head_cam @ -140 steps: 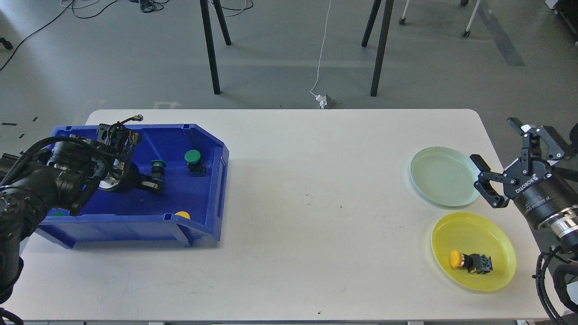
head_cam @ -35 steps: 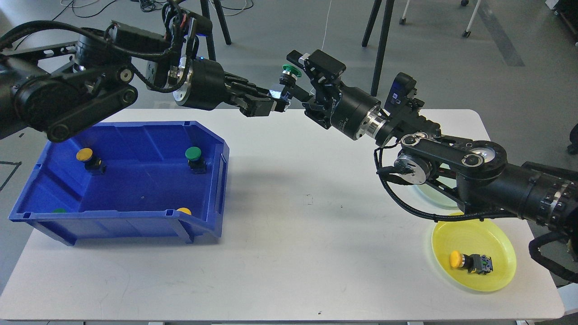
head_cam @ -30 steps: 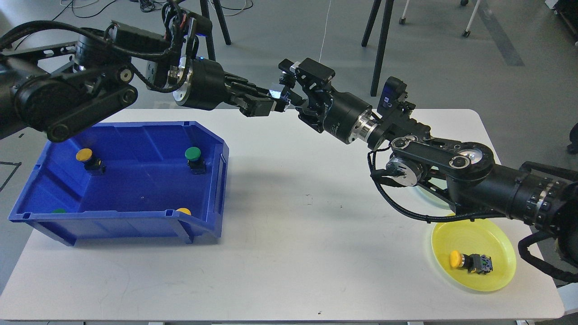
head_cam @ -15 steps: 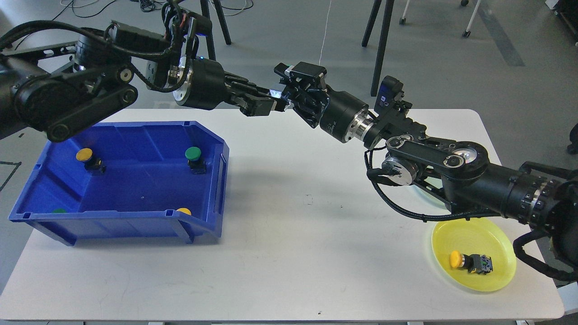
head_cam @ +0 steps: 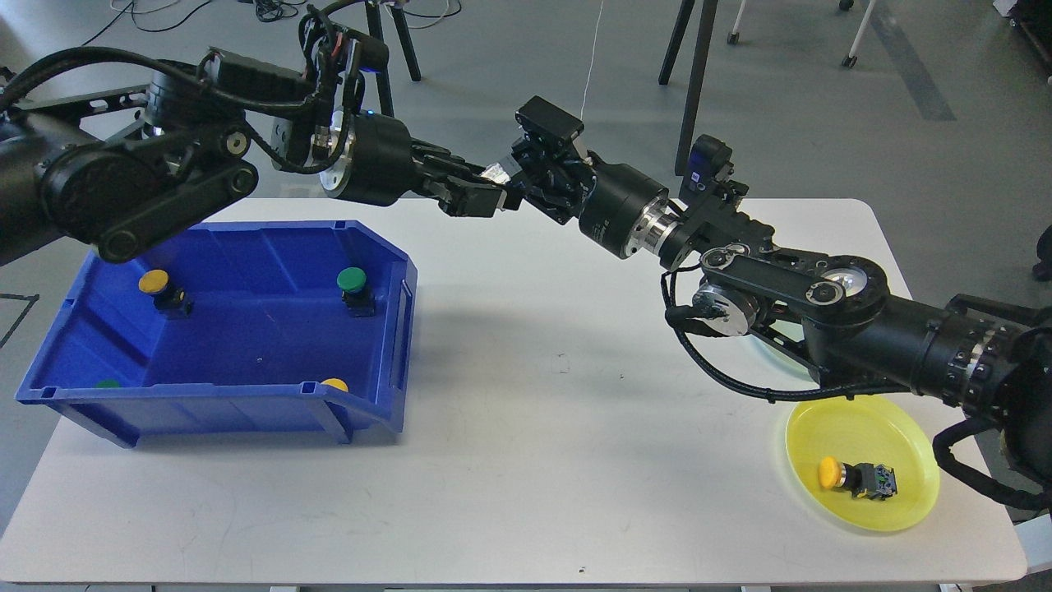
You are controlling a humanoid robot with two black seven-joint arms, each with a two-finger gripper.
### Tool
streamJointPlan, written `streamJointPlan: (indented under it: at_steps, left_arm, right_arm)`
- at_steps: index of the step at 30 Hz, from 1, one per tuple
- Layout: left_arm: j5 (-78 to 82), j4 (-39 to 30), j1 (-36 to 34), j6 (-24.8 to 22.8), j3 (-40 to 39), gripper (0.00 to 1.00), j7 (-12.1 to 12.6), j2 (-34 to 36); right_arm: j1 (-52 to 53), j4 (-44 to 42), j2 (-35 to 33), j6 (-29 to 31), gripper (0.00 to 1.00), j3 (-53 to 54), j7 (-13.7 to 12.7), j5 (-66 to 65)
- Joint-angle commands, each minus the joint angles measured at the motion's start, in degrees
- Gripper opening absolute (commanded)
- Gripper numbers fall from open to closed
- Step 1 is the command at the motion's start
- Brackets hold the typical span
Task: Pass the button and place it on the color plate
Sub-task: 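Take the green button from the left gripper with the right gripper, then lower the green button with the right gripper onto the teal plate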
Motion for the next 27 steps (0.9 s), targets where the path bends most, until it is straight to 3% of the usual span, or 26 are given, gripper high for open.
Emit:
streamJointPlan:
  at_steps: [1,11,21,24,27]
  left_arm:
    - [-0.1,0.6,-0.05,-0.01,-0.06,0.76,-0.15,-0.74]
    - [-0.1,0.6,0.03,-0.01,-0.24,0.77,-0.15,-0.65]
    - [-0.36,0.6,0.12,-0.01,-0.42,0.77,-0.15,-0.57]
    - [-0.36,0.6,0.21,-0.01,-0.42,0.77,-0.15,-0.57]
    - [-0.97,0.69,0.47,-0.01,-0.5,0.77,-0.15,-0.57]
  right_arm:
    - [-0.18,0.13,-0.28,-0.65,0.0,0.01,0.0,0.25]
    - [-1.93,0.92,-3.44,-1.27,0.0,1.85,0.0,0.77]
    - [-15.89,5.23,-18.82,-1.44,0.0,18.71,0.0,1.57]
    - [-21.96,4.61,-21.72,-4.68,0.0,23.64,0.0,1.57]
    - [-26.71,4.35,-22.7,-13.54,0.0,24.79,0.0,1.48]
